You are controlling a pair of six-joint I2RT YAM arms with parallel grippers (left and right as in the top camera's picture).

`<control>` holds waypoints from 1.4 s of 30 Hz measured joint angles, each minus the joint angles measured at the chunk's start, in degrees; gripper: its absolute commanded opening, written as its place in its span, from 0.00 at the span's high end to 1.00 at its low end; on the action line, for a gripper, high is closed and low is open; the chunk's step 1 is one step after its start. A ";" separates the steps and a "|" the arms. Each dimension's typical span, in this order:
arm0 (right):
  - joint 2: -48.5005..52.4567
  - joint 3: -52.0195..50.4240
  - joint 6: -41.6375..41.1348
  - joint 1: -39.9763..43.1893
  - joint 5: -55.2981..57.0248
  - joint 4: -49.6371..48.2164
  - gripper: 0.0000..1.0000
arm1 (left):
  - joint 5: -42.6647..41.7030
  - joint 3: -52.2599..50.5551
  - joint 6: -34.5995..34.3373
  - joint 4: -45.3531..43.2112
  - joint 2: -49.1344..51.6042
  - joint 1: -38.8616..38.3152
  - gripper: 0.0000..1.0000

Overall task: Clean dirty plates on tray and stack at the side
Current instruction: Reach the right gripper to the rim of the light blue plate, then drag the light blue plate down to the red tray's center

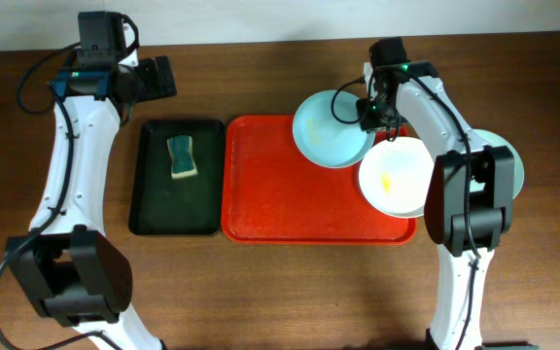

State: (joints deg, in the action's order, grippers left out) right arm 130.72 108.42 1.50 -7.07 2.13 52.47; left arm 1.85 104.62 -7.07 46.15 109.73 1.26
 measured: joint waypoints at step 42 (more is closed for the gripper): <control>0.00 -2.49 -6.01 0.00 -22.91 12.68 0.96 | 0.00 0.00 0.00 0.00 0.00 0.00 0.01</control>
State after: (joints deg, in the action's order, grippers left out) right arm 130.72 105.93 -4.51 -7.07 -20.78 65.14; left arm 1.85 104.62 -7.07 46.15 109.73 1.26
